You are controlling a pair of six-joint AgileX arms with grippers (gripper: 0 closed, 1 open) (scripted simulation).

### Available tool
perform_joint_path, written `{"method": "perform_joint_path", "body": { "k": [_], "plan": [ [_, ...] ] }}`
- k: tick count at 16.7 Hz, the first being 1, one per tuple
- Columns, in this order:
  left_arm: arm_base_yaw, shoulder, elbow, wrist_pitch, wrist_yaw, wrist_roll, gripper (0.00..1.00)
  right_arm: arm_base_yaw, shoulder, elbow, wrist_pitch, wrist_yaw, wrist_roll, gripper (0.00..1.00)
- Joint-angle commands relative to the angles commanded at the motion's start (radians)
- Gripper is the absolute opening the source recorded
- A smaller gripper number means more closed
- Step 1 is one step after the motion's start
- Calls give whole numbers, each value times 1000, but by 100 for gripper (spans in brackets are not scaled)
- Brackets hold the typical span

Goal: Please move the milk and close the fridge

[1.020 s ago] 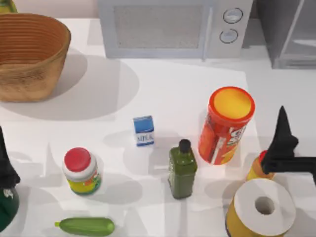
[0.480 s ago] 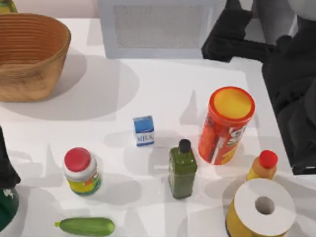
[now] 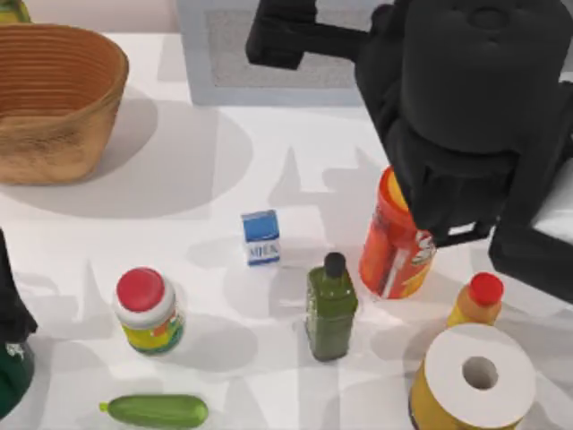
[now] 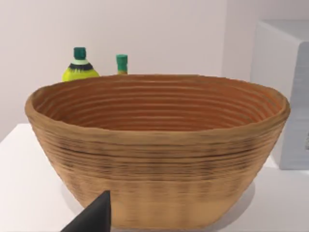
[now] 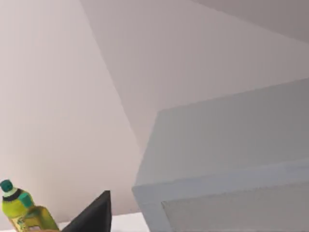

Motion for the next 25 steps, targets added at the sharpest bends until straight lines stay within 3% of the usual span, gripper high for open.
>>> {"method": "perform_joint_path", "body": {
  "k": [13, 25],
  "plan": [
    [0, 0, 0, 0, 0, 0, 100, -13, 558, 242, -496, -268, 199, 100],
    [0, 0, 0, 0, 0, 0, 100, -28, 644, 304, -522, -294, 206, 100]
  ]
}}
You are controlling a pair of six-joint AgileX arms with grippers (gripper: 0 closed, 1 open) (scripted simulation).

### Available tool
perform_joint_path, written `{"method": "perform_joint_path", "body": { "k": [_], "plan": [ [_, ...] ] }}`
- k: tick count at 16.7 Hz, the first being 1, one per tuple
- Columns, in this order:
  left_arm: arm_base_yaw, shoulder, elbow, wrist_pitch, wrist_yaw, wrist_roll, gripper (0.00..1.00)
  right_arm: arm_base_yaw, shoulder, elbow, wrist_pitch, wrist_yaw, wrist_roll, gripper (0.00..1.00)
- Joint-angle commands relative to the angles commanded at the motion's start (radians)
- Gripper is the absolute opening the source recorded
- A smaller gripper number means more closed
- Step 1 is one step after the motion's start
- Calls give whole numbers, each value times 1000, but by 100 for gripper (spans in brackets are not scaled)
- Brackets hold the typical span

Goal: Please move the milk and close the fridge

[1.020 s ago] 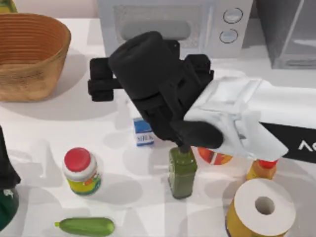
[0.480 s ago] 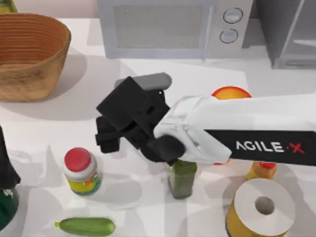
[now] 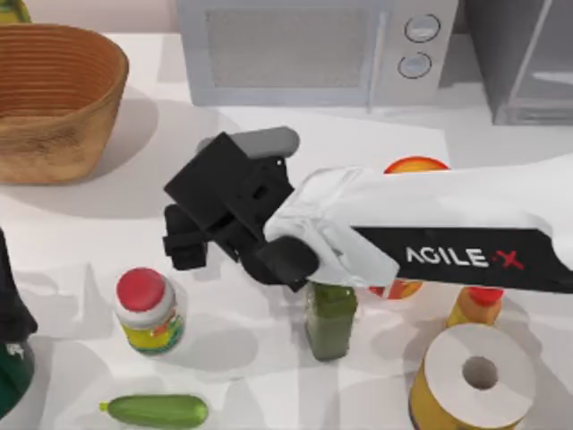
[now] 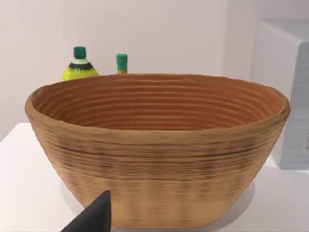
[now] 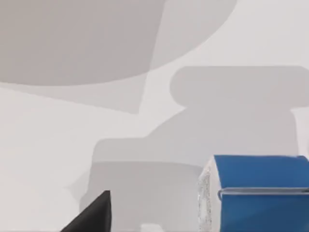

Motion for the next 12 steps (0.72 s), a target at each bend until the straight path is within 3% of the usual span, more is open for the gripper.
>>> {"method": "perform_joint_path", "body": {
  "k": [11, 12],
  "plan": [
    [0, 0, 0, 0, 0, 0, 100, -39, 61, -9, 81, -22, -33, 100],
    [0, 0, 0, 0, 0, 0, 100, -39, 61, -9, 81, -22, -33, 92]
  ]
}}
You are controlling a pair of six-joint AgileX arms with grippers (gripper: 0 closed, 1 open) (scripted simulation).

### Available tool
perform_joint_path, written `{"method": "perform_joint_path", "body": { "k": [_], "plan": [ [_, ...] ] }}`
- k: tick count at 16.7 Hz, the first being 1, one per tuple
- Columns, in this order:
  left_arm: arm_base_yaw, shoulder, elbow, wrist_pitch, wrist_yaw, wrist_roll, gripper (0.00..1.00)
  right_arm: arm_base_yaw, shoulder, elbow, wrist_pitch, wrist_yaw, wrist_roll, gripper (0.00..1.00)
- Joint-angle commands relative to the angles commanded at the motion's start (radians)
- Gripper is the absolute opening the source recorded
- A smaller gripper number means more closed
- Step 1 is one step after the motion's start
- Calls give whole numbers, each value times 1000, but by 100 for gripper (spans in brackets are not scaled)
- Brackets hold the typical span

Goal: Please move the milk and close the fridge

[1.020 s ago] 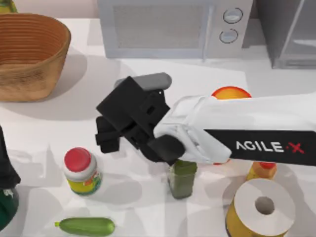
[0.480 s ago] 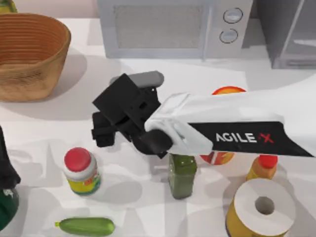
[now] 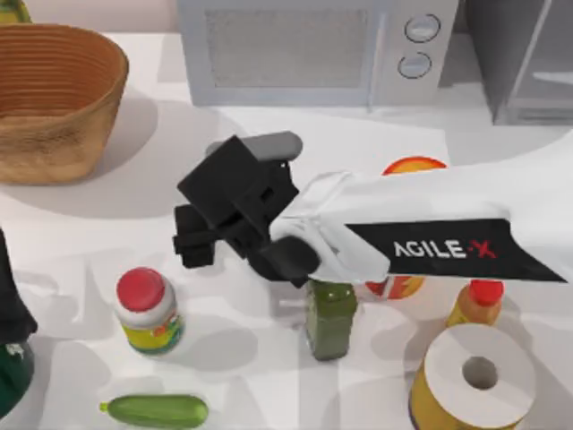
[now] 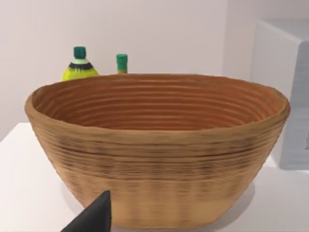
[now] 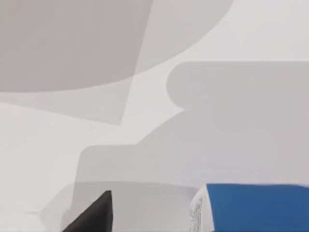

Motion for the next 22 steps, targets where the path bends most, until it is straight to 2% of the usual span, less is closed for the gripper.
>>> {"method": "perform_joint_path", "body": {
  "k": [12, 22],
  "plan": [
    [0, 0, 0, 0, 0, 0, 100, 0, 0, 0, 0, 0, 0, 2],
    [0, 0, 0, 0, 0, 0, 100, 4, -3, 2, 1, -2, -1, 0]
  ]
}}
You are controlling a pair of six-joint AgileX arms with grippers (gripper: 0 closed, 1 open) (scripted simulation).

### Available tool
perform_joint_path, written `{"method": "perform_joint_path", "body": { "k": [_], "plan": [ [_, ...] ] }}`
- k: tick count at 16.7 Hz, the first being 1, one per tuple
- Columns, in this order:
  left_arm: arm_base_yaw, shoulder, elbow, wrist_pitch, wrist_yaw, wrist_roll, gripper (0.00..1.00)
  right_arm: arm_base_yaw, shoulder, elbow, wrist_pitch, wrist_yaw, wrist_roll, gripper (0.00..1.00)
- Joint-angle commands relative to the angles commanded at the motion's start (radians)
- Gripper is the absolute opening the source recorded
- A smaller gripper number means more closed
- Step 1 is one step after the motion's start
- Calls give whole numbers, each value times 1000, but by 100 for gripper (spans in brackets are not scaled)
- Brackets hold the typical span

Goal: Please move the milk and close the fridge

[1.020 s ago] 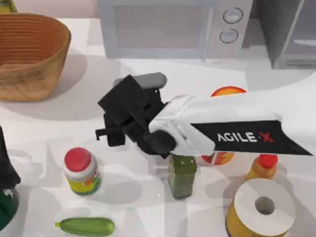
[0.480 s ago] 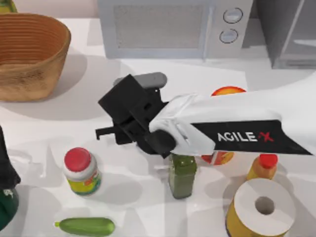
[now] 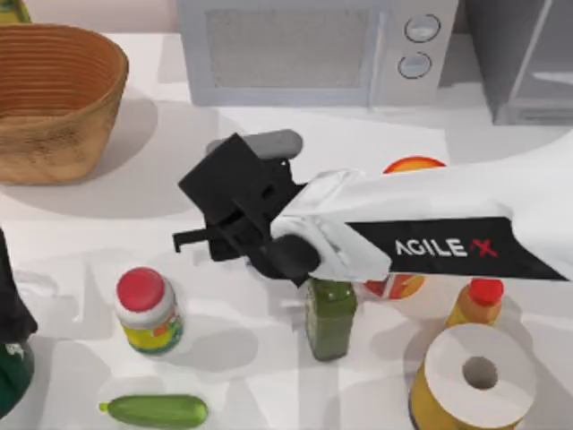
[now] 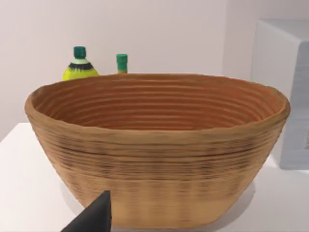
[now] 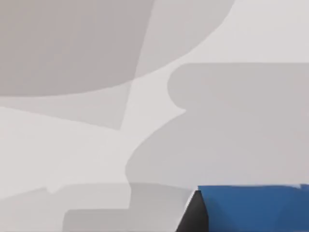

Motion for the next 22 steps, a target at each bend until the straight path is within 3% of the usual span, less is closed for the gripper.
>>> {"method": "perform_joint_path", "body": {
  "k": [7, 13, 19, 22],
  "plan": [
    [0, 0, 0, 0, 0, 0, 100, 44, -72, 43, 40, -83, -76, 0],
    [0, 0, 0, 0, 0, 0, 100, -1, -49, 54, -97, -1, -2, 0],
    [0, 0, 0, 0, 0, 0, 100, 1, -56, 50, -89, -7, -2, 0],
    [0, 0, 0, 0, 0, 0, 100, -24, -97, 19, 7, -46, -29, 0]
  ]
}}
